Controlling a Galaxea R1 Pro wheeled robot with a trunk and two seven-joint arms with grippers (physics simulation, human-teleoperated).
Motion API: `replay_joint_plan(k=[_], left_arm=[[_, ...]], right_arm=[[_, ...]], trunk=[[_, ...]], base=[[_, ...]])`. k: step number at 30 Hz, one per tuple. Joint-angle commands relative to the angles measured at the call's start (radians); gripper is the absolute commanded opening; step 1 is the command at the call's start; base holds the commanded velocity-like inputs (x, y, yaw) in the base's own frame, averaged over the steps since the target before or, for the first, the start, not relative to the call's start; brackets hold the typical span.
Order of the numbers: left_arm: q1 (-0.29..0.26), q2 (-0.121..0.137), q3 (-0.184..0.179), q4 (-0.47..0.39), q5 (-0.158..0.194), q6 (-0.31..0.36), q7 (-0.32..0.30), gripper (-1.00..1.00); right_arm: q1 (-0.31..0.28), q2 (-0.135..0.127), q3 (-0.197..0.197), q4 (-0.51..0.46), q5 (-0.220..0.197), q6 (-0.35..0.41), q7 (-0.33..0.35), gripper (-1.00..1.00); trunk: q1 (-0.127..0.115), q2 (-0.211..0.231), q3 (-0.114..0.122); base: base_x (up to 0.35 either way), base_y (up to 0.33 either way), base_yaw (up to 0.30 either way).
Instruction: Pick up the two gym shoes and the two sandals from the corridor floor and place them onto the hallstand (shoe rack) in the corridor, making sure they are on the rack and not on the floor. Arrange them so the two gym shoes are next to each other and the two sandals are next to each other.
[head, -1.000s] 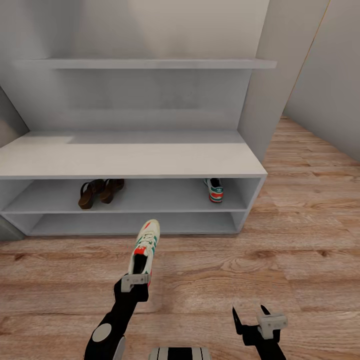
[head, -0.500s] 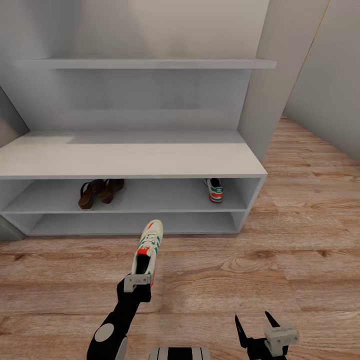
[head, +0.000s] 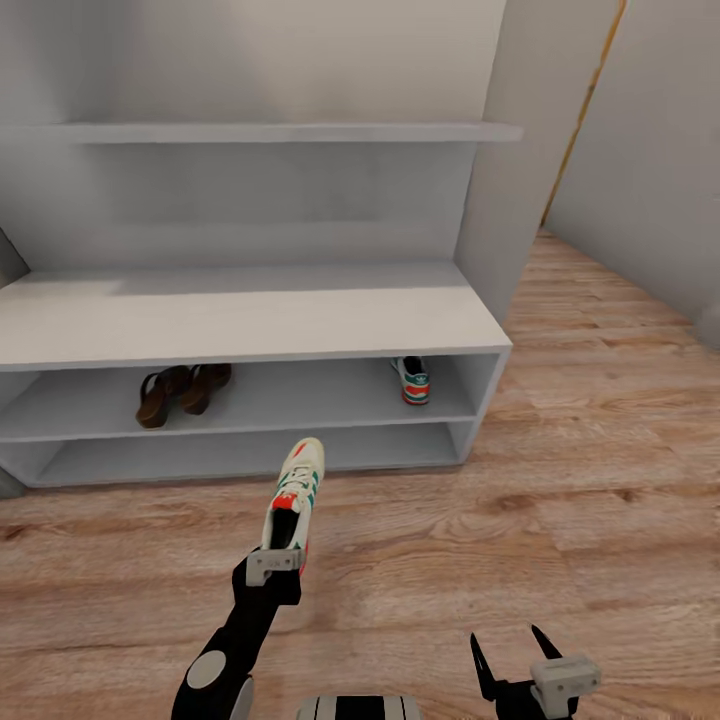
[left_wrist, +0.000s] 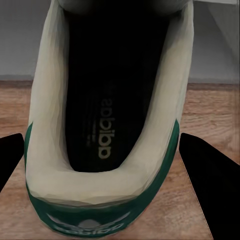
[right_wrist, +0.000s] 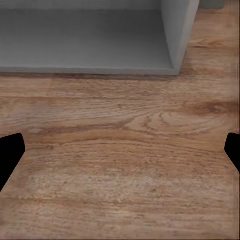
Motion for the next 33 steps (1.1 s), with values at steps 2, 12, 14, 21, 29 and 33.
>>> replay_joint_plan(k=[2,12,14,21,29,33], left_arm=[[0.000,0.000,0.000,0.000,0.000,-0.001,0.000,-1.00],[0.001,0.001,0.000,0.001,0.000,-0.005,0.000,-1.00],[0.001,0.001,0.000,0.001,0.000,-0.005,0.000,-1.00],[0.001,0.001,0.000,0.002,0.000,-0.006,0.000,-1.00],[0.001,0.001,-0.001,0.002,0.000,-0.006,0.000,-1.00],[0.001,0.001,-0.001,0.002,0.000,-0.006,-0.001,-1.00]], right_arm=[[0.000,0.000,0.000,-0.001,0.000,0.000,0.000,1.00],[0.002,0.000,0.002,-0.006,0.000,-0.001,0.000,1.00],[0.003,0.000,0.002,-0.006,0.000,-0.001,0.000,1.00],[0.003,0.000,0.002,-0.007,0.000,-0.001,-0.001,1.00],[0.003,0.000,0.002,-0.007,0.000,-0.001,-0.001,1.00],[0.003,0.000,0.002,-0.006,0.000,-0.001,-0.001,1.00]], trunk=[[0.000,0.000,0.002],[0.000,0.000,0.011],[0.000,0.000,0.012],[0.000,0.000,0.015],[0.000,0.000,0.015],[0.000,0.000,0.015]], base=[[0.000,0.000,-0.207],[0.000,0.000,-0.213],[0.000,0.000,-0.147],[0.000,0.000,-0.073],[0.000,0.000,-0.020],[0.000,0.000,-0.007]])
